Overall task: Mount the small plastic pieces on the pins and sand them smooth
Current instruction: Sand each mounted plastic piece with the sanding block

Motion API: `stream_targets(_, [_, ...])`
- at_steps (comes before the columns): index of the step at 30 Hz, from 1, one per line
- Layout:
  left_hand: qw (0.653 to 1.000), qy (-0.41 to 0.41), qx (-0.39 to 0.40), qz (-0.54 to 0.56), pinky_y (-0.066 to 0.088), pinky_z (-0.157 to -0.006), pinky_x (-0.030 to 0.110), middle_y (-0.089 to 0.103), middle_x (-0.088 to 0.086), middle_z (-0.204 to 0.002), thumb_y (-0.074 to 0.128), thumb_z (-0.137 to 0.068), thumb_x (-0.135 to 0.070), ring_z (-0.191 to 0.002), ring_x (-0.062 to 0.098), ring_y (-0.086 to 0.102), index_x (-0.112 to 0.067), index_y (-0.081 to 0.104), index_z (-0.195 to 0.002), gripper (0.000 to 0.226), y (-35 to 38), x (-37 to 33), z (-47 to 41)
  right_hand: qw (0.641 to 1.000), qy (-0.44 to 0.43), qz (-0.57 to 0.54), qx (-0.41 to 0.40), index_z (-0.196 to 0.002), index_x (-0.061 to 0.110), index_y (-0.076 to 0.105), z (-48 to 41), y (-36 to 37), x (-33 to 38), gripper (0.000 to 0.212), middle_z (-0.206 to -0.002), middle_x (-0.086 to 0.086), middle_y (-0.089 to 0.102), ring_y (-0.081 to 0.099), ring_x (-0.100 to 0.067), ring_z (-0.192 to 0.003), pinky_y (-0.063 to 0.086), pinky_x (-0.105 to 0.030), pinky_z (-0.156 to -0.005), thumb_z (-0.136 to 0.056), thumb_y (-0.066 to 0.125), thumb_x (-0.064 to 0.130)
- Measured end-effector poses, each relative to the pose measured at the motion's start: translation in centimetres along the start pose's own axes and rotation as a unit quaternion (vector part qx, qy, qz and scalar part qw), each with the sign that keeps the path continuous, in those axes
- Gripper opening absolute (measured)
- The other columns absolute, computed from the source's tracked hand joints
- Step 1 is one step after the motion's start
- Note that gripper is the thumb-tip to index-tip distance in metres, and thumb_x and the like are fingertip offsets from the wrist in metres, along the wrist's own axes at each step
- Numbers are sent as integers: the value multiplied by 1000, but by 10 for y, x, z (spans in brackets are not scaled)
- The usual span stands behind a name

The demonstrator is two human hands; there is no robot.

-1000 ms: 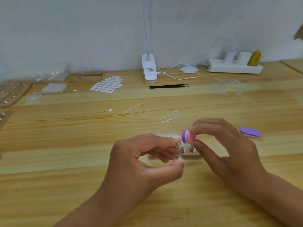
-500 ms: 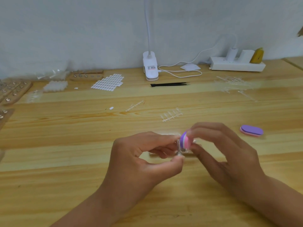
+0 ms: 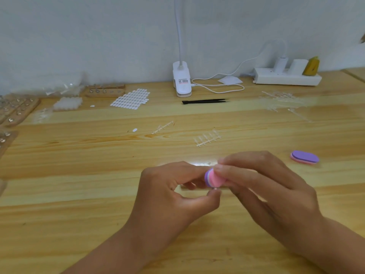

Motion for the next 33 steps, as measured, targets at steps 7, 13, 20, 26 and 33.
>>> stream_targets(7, [1000,-18,2,-3,47,-63,9,70,-16,-69,83,-60,-12,-64,1,65,-26,78,-80,24,2,5,0,1000,14,0,-6,-116,7,70,-2,-1,-12,20,-113,-4,67,64,-16,-106,50,-26,-92,-98,62,5])
stream_targets(13, [999,-27,-7,29,50,-63,13,72,-14,-71,83,-60,-11,-65,6,67,-26,79,-84,28,-2,5,1,998,45,-10,37,-110,12,63,-1,7,-27,16,-110,2,62,59,-12,-107,42,-19,-98,-97,57,5])
stream_targets(20, [993,-41,15,105,55,-65,21,76,-9,-84,80,-69,-5,-75,12,71,-28,79,-90,31,4,6,-1,999,29,-27,21,-112,10,61,0,7,-12,14,-110,-1,63,59,-10,-108,44,-20,-97,-99,57,8])
stream_targets(26, [989,-63,13,130,55,-64,19,76,-7,-83,79,-68,-6,-73,10,71,-24,79,-91,29,7,10,0,999,36,-24,-12,-110,14,62,-2,-1,-11,16,-107,1,65,60,-7,-108,42,-17,-97,-96,62,7])
stream_targets(33, [986,-79,11,147,55,-64,19,76,-6,-80,81,-65,-8,-71,10,71,-22,80,-89,28,5,14,1,998,53,-17,-19,-108,13,63,-4,-4,-19,16,-105,2,65,59,-6,-105,43,-17,-95,-93,64,6])
Point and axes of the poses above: each hand's wrist, its own z-axis away from the middle knuckle, its own y-axis out of the palm, x = y × z, the point moved 10 cm from there along -z, towards the middle knuckle
